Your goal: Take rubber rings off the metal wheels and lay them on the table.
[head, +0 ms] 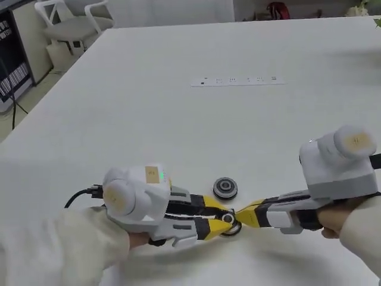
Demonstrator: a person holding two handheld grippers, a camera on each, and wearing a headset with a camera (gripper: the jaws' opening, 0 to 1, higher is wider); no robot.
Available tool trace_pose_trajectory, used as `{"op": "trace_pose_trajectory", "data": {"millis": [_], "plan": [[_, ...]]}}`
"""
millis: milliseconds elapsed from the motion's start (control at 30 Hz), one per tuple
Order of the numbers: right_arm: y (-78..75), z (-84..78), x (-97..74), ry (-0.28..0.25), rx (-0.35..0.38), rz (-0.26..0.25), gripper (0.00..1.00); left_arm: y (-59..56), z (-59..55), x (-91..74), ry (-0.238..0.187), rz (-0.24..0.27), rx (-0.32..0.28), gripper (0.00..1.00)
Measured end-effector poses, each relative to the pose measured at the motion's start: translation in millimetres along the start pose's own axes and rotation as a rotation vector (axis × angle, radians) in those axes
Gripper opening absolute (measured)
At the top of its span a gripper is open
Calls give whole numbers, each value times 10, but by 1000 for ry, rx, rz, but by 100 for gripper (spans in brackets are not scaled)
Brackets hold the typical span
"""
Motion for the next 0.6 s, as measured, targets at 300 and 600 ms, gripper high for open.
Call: {"op": "trace_pose_trajectory", "data": {"millis": [300, 600], "plan": [[48, -1, 13, -17, 19, 6, 0, -7, -10, -19, 2, 15, -1, 14], [147, 23, 25, -38, 46, 45, 0, -31, -7, -34, 8, 17, 7, 14]]}}
Point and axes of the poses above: the centre of the closed fingertips' face, and the gripper's own axes: x roughly forward along the fingers, y roughly to its left, z roughly out of its top, the point moved 5 cm from there along -x, roughly backward along the fingers, and after that the axes turned 7 degrees about y, right-handed, at the moved point
